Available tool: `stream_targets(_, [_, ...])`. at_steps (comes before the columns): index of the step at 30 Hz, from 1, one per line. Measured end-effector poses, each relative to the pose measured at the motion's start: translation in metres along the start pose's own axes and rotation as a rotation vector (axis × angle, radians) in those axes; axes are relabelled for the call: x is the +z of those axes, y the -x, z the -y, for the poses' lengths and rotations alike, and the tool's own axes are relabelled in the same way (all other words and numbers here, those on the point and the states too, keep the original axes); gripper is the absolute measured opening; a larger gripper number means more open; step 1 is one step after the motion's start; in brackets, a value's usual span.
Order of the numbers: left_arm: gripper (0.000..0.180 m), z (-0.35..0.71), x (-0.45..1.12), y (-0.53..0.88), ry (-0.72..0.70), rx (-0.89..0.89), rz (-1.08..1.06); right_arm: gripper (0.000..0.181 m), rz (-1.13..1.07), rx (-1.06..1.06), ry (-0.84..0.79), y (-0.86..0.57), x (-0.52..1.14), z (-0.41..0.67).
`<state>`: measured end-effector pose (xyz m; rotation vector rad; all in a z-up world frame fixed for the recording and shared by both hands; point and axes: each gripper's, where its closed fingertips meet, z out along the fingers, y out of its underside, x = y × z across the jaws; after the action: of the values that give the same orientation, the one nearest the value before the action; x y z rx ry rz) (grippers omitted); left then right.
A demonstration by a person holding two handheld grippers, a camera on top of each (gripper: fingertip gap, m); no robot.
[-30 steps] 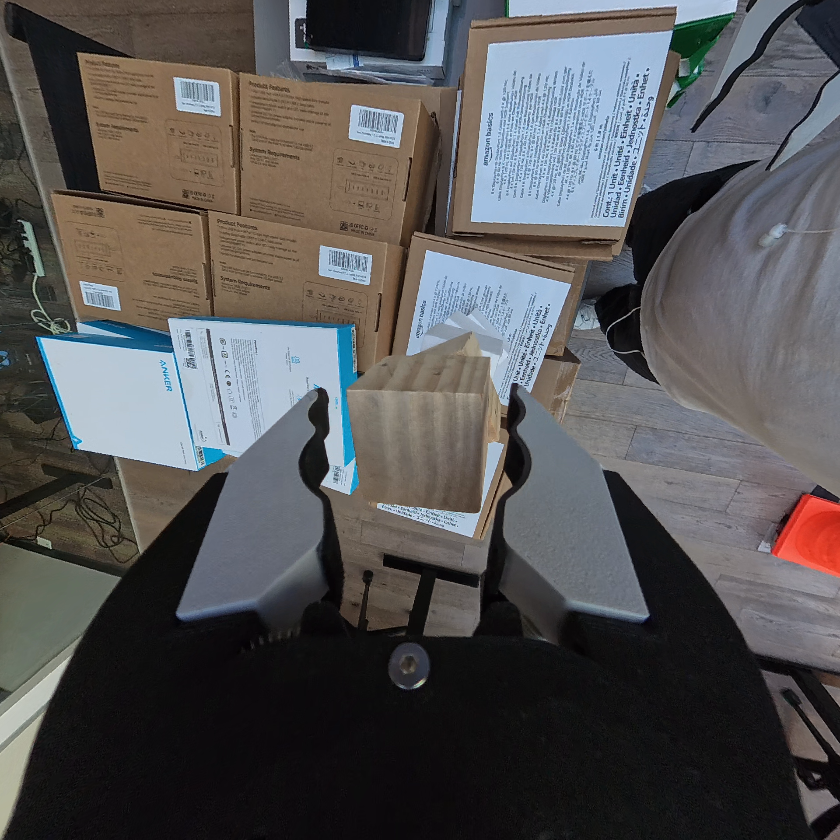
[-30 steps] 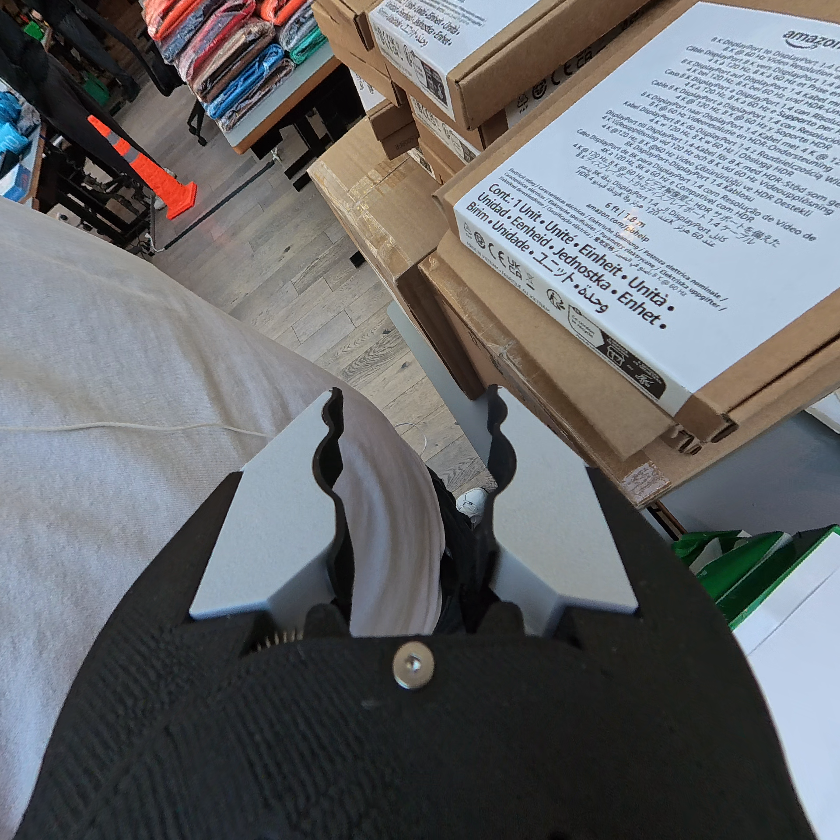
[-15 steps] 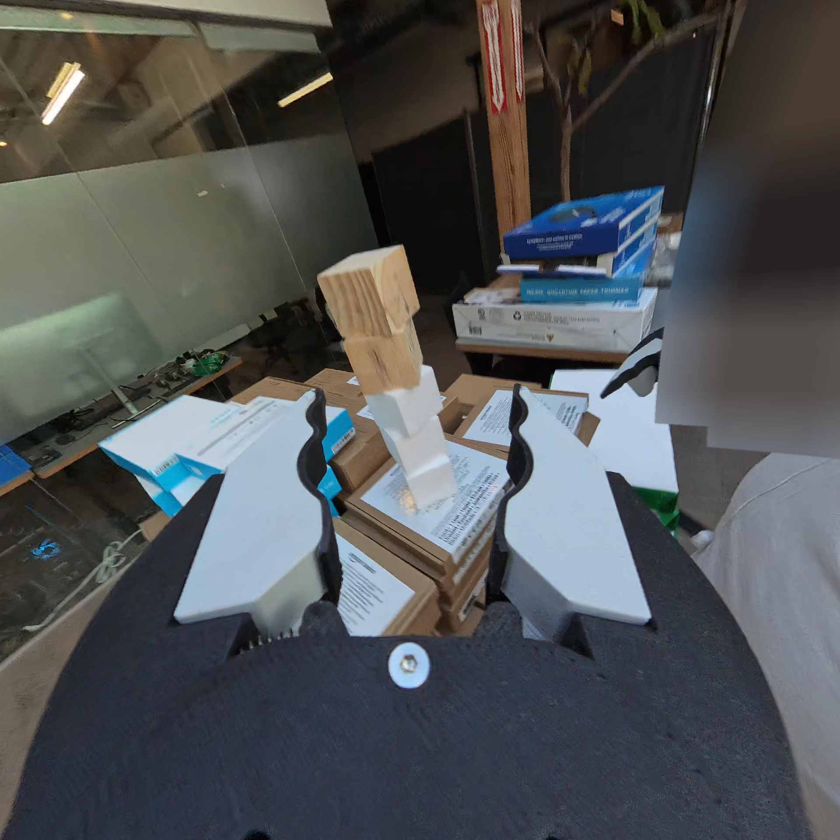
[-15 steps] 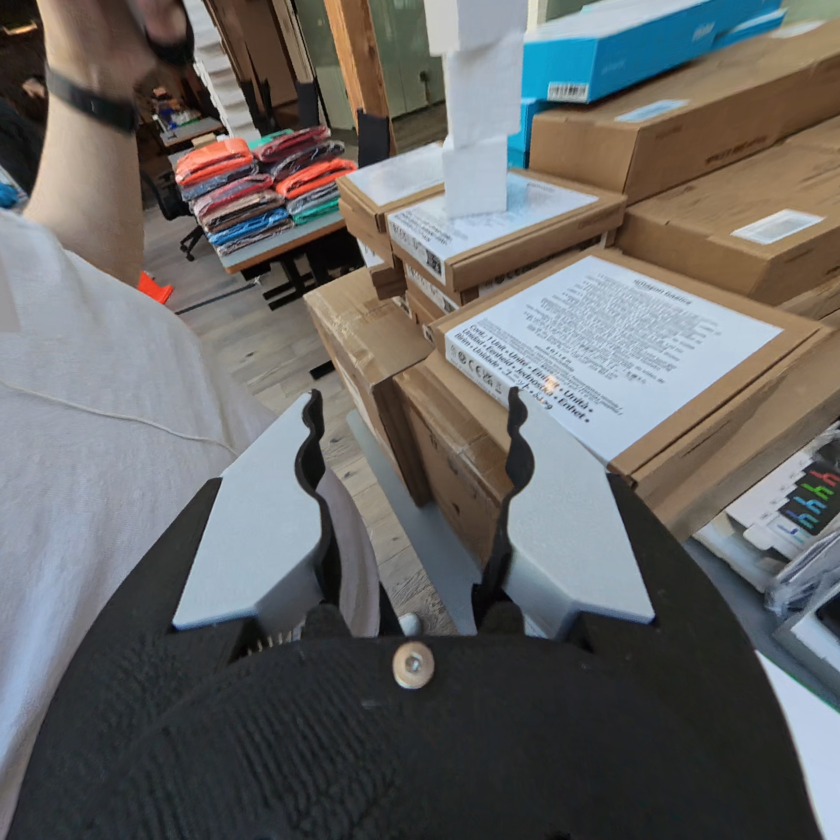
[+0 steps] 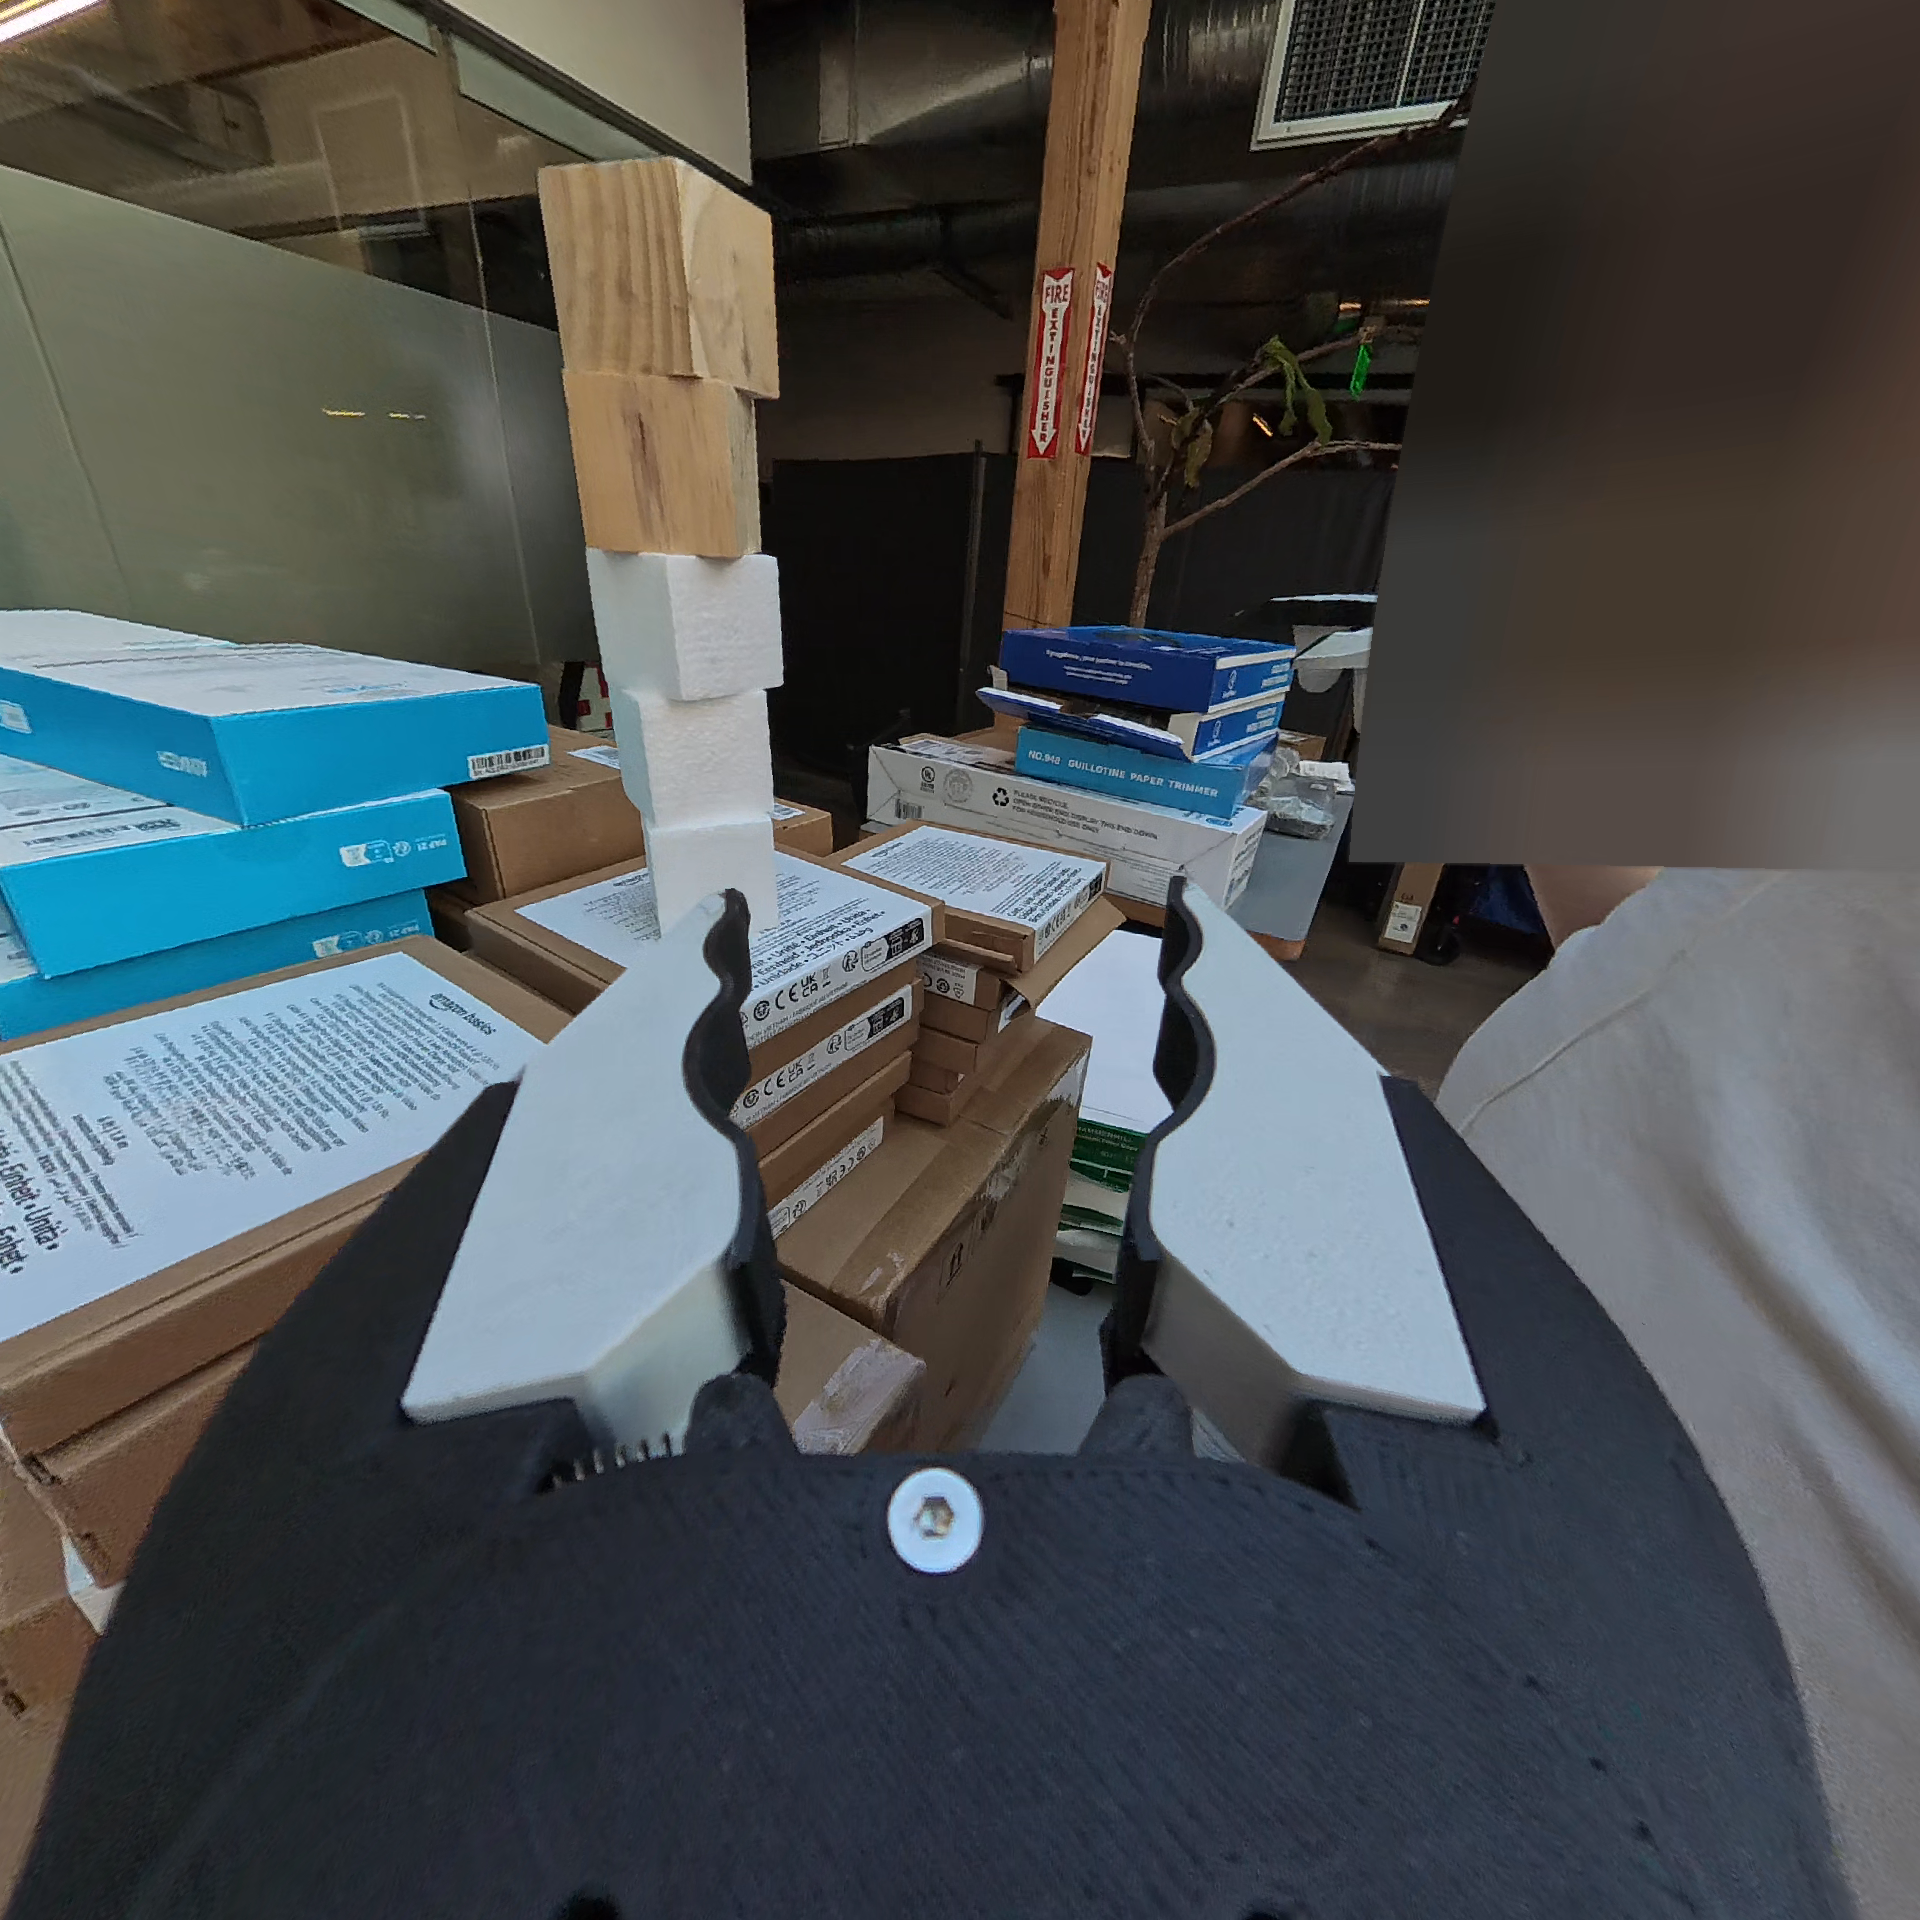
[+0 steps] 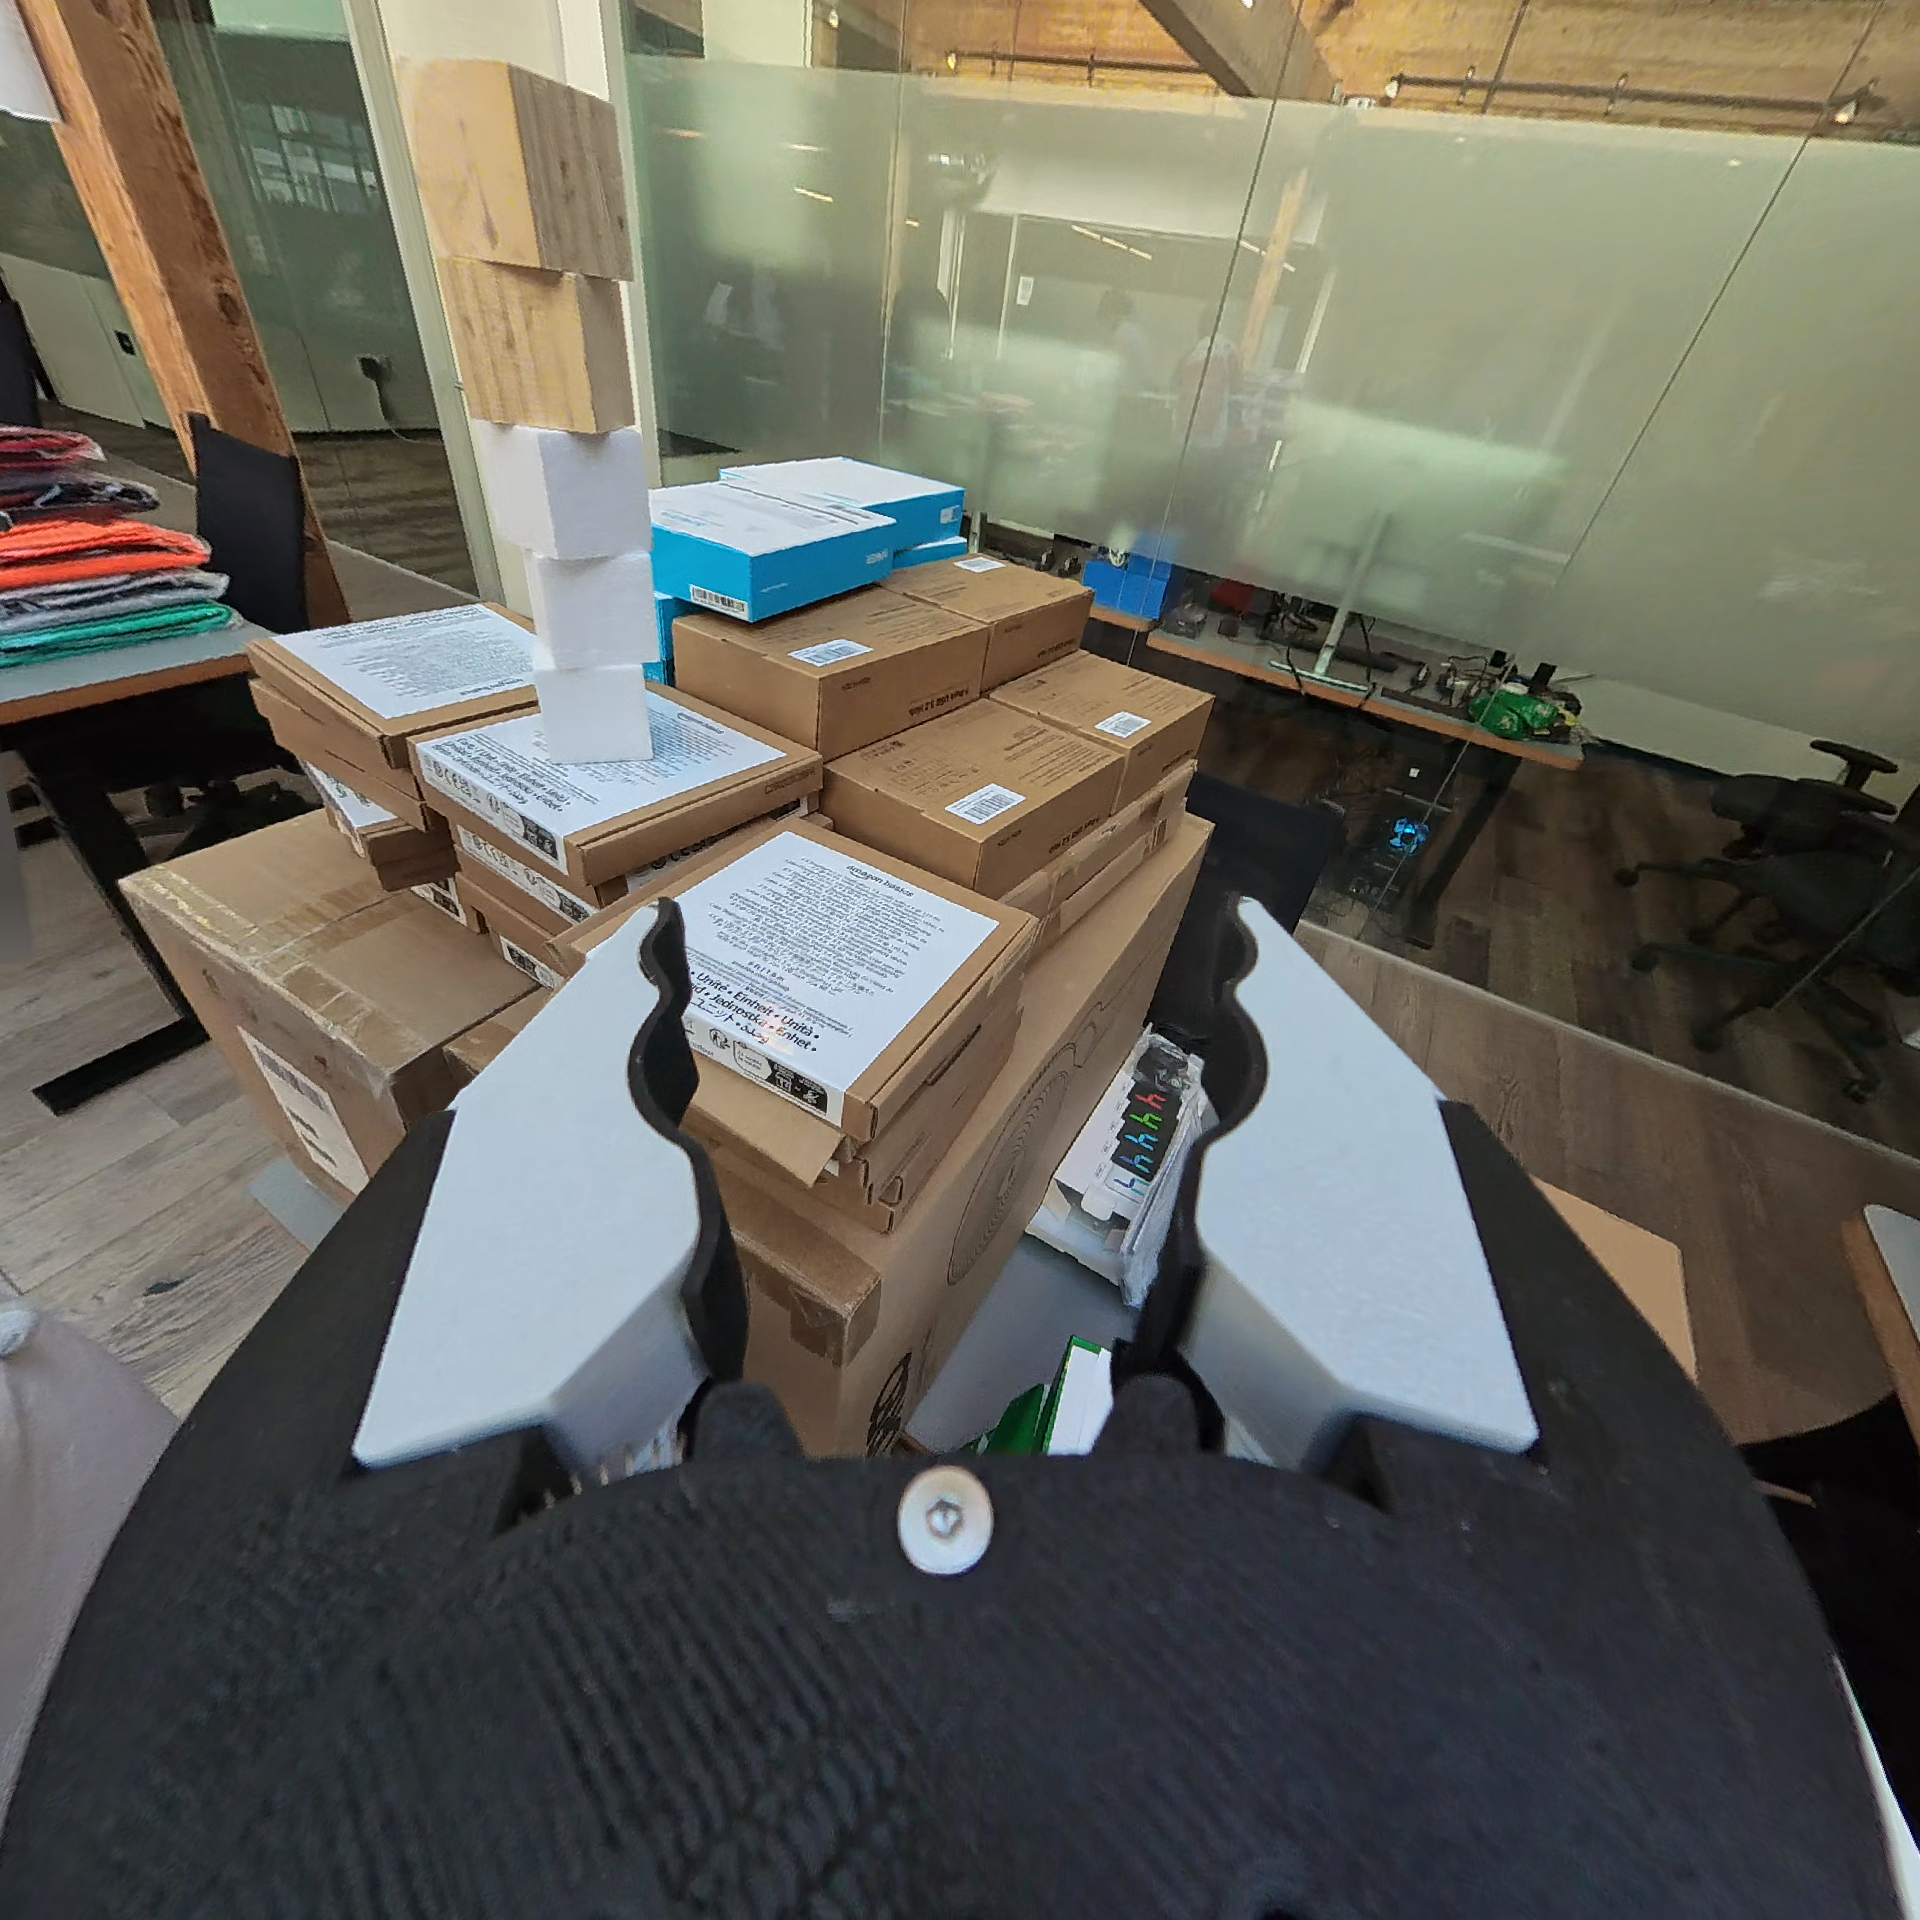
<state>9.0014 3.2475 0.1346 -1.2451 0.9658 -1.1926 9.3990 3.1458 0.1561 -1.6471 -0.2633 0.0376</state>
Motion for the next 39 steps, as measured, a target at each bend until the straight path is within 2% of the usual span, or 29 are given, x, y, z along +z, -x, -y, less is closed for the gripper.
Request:
stream_targets(4, [0.071,-0.008,0.003,-0.021,0.003,0.012,0.059,0.105,0.088,0.009,0.016,0.008,-0.005,-0.025])
stream_targets(10, [0.071,-0.027,0.015,-0.053,0.041,0.007,0.197,0.107,0.245,0.099,0.032,0.009,-0.03,-0.049])
stream_targets(12, [0.072,-0.03,0.028,-0.071,0.032,-0.022,0.155,0.105,0.256,0.099,0.023,0.009,-0.05,-0.055])
stream_targets(15, [0.075,-0.032,0.057,-0.096,0.079,-0.022,0.059,0.101,0.158,0.067,0.036,0.0,-0.089,-0.073])
stream_targets(18, [0.069,-0.015,0.097,-0.135,0.081,0.01,-0.137,0.092,0.04,0.123,0.0,-0.005,-0.136,-0.085])
stream_targets(22, [0.054,-0.009,0.138,-0.205,0.086,0.106,-0.504,0.078,-0.256,0.216,0.023,0.001,-0.211,-0.117])
stream_targets(25, [0.037,-0.026,0.153,-0.259,0.084,0.153,-0.811,0.061,-0.549,0.262,0.176,0.042,-0.292,-0.163])
stream_targets(29, [0.01,-0.065,0.134,-0.329,0.168,-0.005,-1.304,0.058,-1.004,0.446,0.287,0.159,-0.428,-0.226])
stream_targets(33, [0.006,-0.081,0.107,-0.385,0.19,-0.135,-1.534,0.062,-1.508,0.717,0.376,0.336,-0.586,-0.282])
stream_targets(35, [0.005,-0.071,0.089,-0.415,0.15,-0.181,-1.592,0.063,-1.728,0.848,0.302,0.43,-0.653,-0.295])
stream_targets(39, [0.006,-0.056,0.038,-0.465,0.128,-0.138,-1.702,0.063,-2.1,0.961,-0.005,0.582,-0.757,-0.316])
